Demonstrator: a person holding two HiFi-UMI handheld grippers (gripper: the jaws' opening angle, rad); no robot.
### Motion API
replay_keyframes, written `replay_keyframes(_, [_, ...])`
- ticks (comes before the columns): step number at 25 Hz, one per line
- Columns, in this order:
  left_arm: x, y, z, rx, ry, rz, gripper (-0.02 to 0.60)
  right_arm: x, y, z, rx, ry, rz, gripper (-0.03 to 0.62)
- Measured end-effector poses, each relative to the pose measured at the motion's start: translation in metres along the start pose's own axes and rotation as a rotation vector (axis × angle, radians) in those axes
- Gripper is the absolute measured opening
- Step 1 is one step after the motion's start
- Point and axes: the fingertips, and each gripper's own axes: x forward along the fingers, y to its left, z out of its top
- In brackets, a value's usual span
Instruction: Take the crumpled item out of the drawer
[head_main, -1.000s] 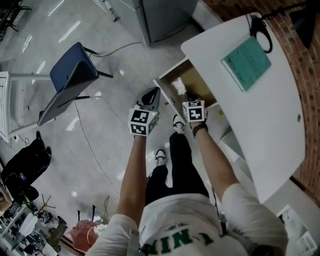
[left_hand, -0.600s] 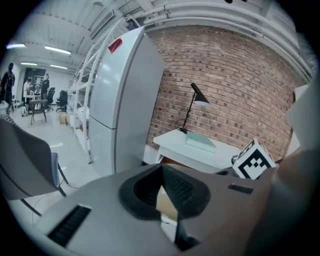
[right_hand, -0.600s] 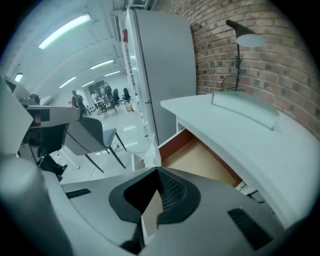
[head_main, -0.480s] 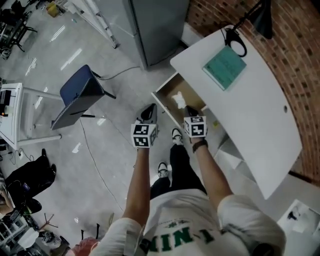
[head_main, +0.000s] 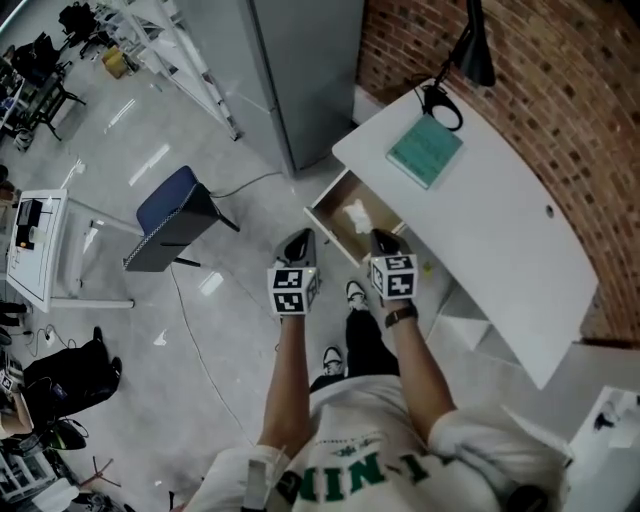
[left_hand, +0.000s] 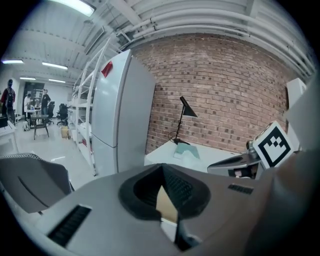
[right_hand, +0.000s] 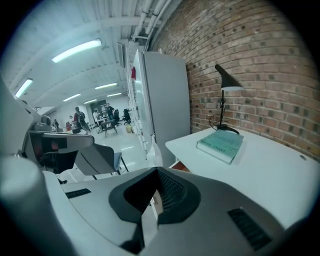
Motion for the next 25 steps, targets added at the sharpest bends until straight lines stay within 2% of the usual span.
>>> replay_keyframes(7, [-0.051, -0.017, 0.044, 0.063, -0.08, -0.005, -0.003, -0.071, 0.017, 0.052, -0.004, -0.166, -0.034, 0.002])
replay_keyframes(14, [-0.096, -0.038, 0.086, 0.12, -0.174, -0.008, -0.003, -0.133, 0.01, 0.09, -0.014, -0.293, -0.089, 0.002])
replay_keyframes(20, [-0.128, -0.054, 0.107, 0.173, -0.234, -0.011, -0.003, -0.177, 0.01, 0.111, -0.022, -0.399, -0.102, 0.002])
replay_keyframes(25, [-0.147, -0.064, 0.128, 0.184, -0.293, -0.019, -0.003, -0.204, 0.013, 0.126, -0.028, -0.464, -0.105, 0.002])
